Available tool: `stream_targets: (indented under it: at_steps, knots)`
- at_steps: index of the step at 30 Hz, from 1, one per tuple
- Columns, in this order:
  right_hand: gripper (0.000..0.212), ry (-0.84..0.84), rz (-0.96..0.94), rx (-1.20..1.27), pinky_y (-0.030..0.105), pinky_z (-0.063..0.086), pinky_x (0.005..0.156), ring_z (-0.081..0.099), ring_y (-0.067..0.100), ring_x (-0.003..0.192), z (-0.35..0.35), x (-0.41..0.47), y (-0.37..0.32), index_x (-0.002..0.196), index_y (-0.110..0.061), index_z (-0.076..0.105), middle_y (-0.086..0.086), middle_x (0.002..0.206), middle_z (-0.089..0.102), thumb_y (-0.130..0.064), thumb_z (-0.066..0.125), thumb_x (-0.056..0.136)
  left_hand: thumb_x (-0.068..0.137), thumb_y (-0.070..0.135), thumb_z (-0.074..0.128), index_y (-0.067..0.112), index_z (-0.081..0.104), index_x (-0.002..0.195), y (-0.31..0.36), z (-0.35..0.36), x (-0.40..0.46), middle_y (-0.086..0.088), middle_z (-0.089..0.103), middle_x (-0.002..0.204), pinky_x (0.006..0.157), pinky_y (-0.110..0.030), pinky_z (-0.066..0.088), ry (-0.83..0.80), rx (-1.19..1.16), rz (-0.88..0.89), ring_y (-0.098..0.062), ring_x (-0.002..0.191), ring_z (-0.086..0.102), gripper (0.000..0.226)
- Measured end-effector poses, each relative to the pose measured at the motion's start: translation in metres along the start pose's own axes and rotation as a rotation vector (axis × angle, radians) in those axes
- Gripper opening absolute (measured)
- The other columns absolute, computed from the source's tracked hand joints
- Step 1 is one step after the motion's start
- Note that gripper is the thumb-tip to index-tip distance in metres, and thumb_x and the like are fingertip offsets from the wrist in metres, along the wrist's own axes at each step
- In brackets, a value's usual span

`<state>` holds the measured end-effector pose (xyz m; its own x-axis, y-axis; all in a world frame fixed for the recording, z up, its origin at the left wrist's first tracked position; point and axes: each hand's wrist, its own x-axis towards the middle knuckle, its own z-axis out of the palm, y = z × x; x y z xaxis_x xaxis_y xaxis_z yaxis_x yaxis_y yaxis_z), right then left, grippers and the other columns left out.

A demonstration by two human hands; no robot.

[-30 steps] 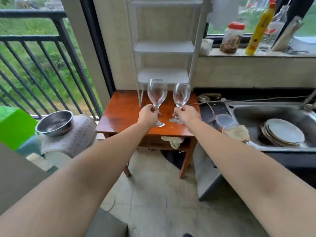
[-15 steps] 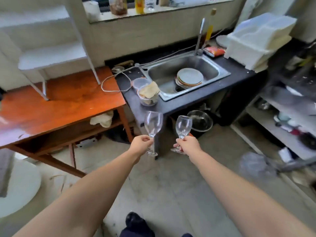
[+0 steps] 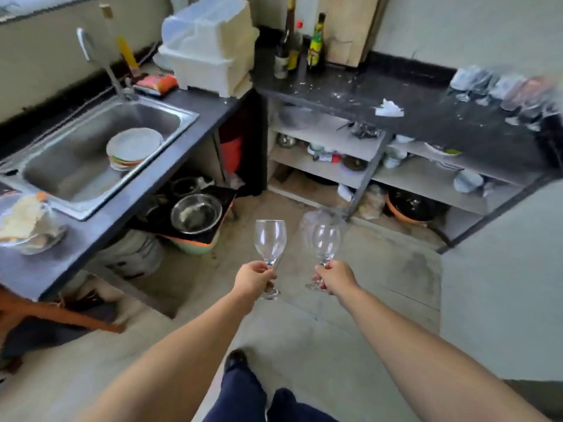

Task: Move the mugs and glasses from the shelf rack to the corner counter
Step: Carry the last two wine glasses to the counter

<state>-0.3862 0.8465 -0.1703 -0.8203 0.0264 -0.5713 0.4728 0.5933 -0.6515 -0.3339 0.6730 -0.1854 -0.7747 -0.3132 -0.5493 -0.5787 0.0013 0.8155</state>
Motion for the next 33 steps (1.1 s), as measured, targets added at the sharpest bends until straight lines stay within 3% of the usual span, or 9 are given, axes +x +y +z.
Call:
stream_targets:
  at_steps: [6, 9, 15, 21, 23, 25, 27, 30, 33]
  knots:
    - [0.031, 0.044, 0.084, 0.063, 0.011, 0.032, 0.03, 0.049, 0.01, 0.046, -0.051, 0.037, 0.015, 0.059, -0.013, 0.055, -0.003, 0.063, 0.061, -0.01, 0.048, 0.089, 0.084, -0.005, 0.063, 0.007, 0.061, 0.065, 0.041, 0.061, 0.044, -0.003, 0.059, 0.057, 0.04, -0.011, 0.043, -0.162, 0.088, 0.008, 0.001, 0.031, 0.05, 0.023]
    - [0.027, 0.082, 0.099, 0.097, 0.015, 0.033, 0.034, 0.049, 0.009, 0.045, -0.073, 0.06, 0.009, 0.064, -0.013, 0.058, -0.005, 0.063, 0.061, -0.011, 0.048, 0.089, 0.084, -0.005, 0.062, 0.007, 0.061, 0.066, 0.065, 0.083, 0.077, 0.004, 0.059, 0.047, 0.041, -0.011, 0.043, -0.219, 0.15, 0.035, 0.0, 0.031, 0.049, 0.022]
    - [0.03, 0.232, 0.141, 0.215, 0.02, 0.037, 0.042, 0.05, 0.01, 0.047, -0.135, 0.122, -0.017, 0.061, -0.019, 0.057, 0.014, 0.098, 0.075, -0.013, 0.049, 0.09, 0.088, -0.003, 0.06, 0.003, 0.063, 0.077, 0.145, 0.139, 0.154, -0.005, 0.062, 0.064, 0.042, -0.012, 0.045, -0.352, 0.214, 0.061, -0.003, 0.036, 0.051, 0.013]
    - [0.03, 0.32, 0.175, 0.3, 0.021, 0.037, 0.046, 0.049, 0.01, 0.05, -0.199, 0.167, -0.031, 0.063, -0.019, 0.056, 0.017, 0.103, 0.074, -0.014, 0.05, 0.091, 0.089, -0.003, 0.059, 0.005, 0.061, 0.07, 0.205, 0.212, 0.204, -0.008, 0.062, 0.068, 0.039, -0.013, 0.044, -0.463, 0.298, 0.081, 0.001, 0.031, 0.05, 0.02]
    - [0.025, 0.343, 0.184, 0.333, 0.021, 0.038, 0.046, 0.05, 0.009, 0.05, -0.223, 0.184, -0.032, 0.068, -0.019, 0.058, 0.016, 0.103, 0.074, -0.014, 0.052, 0.091, 0.089, -0.004, 0.057, 0.003, 0.06, 0.073, 0.223, 0.239, 0.214, -0.008, 0.06, 0.068, 0.039, -0.013, 0.042, -0.502, 0.304, 0.086, 0.0, 0.032, 0.049, 0.018]
    - [0.017, 0.361, 0.195, 0.361, 0.019, 0.037, 0.046, 0.049, 0.008, 0.051, -0.252, 0.206, -0.029, 0.086, -0.01, 0.065, 0.011, 0.104, 0.074, -0.016, 0.052, 0.094, 0.091, -0.003, 0.055, 0.0, 0.061, 0.082, 0.242, 0.274, 0.226, -0.007, 0.059, 0.068, 0.039, -0.013, 0.041, -0.533, 0.319, 0.097, -0.004, 0.038, 0.051, 0.011]
    - [0.022, 0.375, 0.196, 0.36, 0.018, 0.037, 0.045, 0.048, 0.007, 0.051, -0.283, 0.228, -0.026, 0.102, -0.002, 0.066, 0.009, 0.101, 0.073, -0.016, 0.051, 0.095, 0.092, -0.001, 0.055, 0.0, 0.062, 0.085, 0.26, 0.309, 0.238, -0.006, 0.06, 0.068, 0.041, -0.013, 0.043, -0.552, 0.33, 0.118, -0.007, 0.043, 0.052, 0.01]
    - [0.023, 0.372, 0.175, 0.355, 0.018, 0.035, 0.043, 0.047, 0.008, 0.05, -0.334, 0.266, -0.02, 0.104, 0.001, 0.064, 0.008, 0.094, 0.069, -0.015, 0.049, 0.096, 0.092, 0.002, 0.057, 0.005, 0.063, 0.079, 0.286, 0.364, 0.261, -0.004, 0.061, 0.067, 0.046, -0.014, 0.045, -0.554, 0.358, 0.148, -0.008, 0.047, 0.053, 0.015]
    - [0.023, 0.357, 0.179, 0.322, 0.018, 0.035, 0.041, 0.047, 0.008, 0.049, -0.391, 0.304, -0.015, 0.104, 0.0, 0.063, 0.011, 0.103, 0.073, -0.015, 0.049, 0.096, 0.091, 0.002, 0.057, 0.011, 0.061, 0.07, 0.313, 0.422, 0.281, -0.004, 0.059, 0.064, 0.043, -0.01, 0.044, -0.531, 0.376, 0.174, -0.011, 0.052, 0.051, 0.023]
